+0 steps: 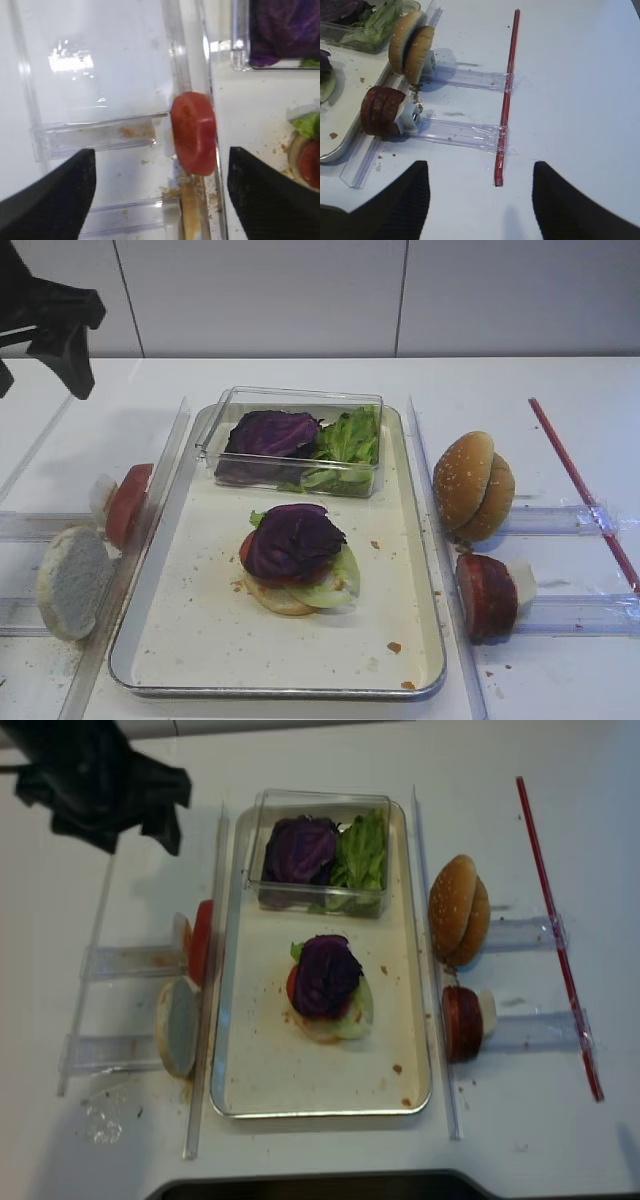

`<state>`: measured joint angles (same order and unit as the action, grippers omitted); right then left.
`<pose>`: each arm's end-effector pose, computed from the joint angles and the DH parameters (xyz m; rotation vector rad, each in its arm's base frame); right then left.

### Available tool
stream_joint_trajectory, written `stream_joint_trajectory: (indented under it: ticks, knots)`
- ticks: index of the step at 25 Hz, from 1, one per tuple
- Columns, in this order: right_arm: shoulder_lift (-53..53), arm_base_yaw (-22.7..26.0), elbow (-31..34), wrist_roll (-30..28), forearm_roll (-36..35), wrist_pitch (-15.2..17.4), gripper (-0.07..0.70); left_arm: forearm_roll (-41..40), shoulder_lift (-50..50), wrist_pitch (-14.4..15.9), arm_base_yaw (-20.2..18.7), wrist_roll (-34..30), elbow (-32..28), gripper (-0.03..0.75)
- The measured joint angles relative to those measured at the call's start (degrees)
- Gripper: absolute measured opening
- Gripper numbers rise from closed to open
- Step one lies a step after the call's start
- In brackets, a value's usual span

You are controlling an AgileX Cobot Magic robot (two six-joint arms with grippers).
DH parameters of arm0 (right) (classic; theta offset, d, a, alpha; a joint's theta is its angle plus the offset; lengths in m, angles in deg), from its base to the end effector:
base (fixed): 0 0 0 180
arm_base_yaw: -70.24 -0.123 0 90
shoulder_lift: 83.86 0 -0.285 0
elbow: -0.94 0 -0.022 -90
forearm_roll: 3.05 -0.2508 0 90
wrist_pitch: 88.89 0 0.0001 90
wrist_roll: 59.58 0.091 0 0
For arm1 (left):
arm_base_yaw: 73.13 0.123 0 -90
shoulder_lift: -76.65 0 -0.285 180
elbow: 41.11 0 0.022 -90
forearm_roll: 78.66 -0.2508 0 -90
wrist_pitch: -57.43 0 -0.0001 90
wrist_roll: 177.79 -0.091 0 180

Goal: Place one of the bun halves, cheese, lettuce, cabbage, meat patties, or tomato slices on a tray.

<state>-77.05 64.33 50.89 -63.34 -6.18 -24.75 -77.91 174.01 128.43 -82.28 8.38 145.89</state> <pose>-0.0077 0.0037 0.2660 -0.1821 2.1022 0.0886 0.3122 -0.0514 0.3398 0.0702 2.8189 -0.0800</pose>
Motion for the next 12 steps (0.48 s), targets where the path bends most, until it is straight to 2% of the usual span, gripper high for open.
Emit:
stream_joint_trajectory:
  ticks: [5, 12]
  knots:
    - [0.00, 0.00, 0.00, 0.00, 0.00, 0.00, 0.453, -0.30, -2.85, 0.10, 2.94, -1.30, -2.61, 0.494]
    - [0.00, 0.00, 0.00, 0.00, 0.00, 0.00, 0.453, -1.35, -5.92, 0.12, 3.05, -2.05, -3.99, 0.494]
